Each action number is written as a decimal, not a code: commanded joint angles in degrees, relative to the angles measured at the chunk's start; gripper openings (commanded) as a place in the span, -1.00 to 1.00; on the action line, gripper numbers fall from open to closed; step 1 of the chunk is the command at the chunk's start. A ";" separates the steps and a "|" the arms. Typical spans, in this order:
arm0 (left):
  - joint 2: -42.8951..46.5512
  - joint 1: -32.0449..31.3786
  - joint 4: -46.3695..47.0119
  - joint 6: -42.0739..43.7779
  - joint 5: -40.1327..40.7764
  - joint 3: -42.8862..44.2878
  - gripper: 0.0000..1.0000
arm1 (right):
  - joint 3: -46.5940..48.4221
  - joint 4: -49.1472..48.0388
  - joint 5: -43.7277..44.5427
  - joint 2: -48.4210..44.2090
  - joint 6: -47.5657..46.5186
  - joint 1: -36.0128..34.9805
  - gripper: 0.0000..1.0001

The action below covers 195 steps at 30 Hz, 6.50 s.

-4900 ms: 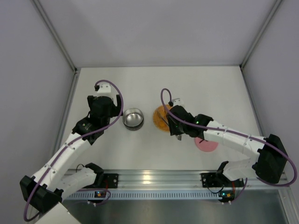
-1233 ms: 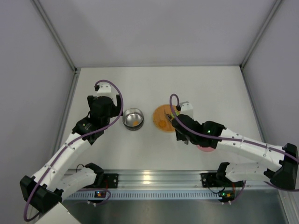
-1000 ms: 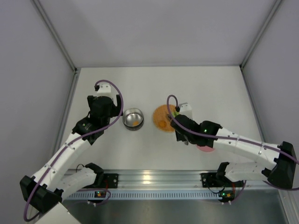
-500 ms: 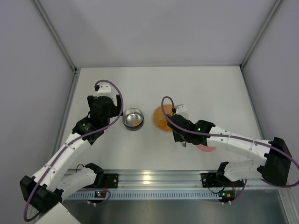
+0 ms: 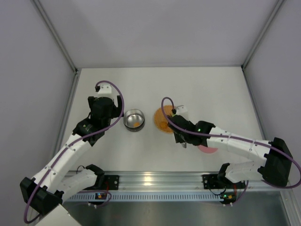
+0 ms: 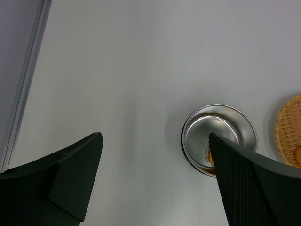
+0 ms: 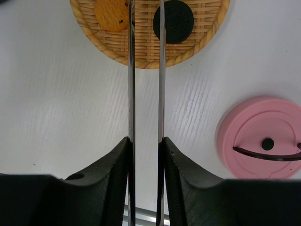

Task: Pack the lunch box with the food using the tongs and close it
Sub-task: Pick up the fake food from the plate, then place the fake food in the packing box, then pick up the fake food from the plate, then place the fake food in the packing box.

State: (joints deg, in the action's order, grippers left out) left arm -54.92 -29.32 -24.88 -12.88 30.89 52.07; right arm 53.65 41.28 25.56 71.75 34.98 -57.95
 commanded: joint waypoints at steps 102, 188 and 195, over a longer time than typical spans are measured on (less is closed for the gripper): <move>0.69 -0.21 -0.08 0.32 -0.40 2.24 0.98 | 1.72 12.07 11.79 -8.11 10.81 -8.40 -0.11; 1.04 -0.12 0.01 0.49 -0.22 2.24 0.98 | 36.53 1.53 1.86 21.50 -2.46 -13.68 -0.48; 1.04 -0.21 -0.08 0.40 -0.22 2.24 0.98 | 36.44 1.61 1.77 21.24 -2.46 -13.68 -0.13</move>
State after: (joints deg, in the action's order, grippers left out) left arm -54.89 -29.32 -25.34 -12.88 30.70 52.31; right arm 86.96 45.89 26.68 93.51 32.99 -70.63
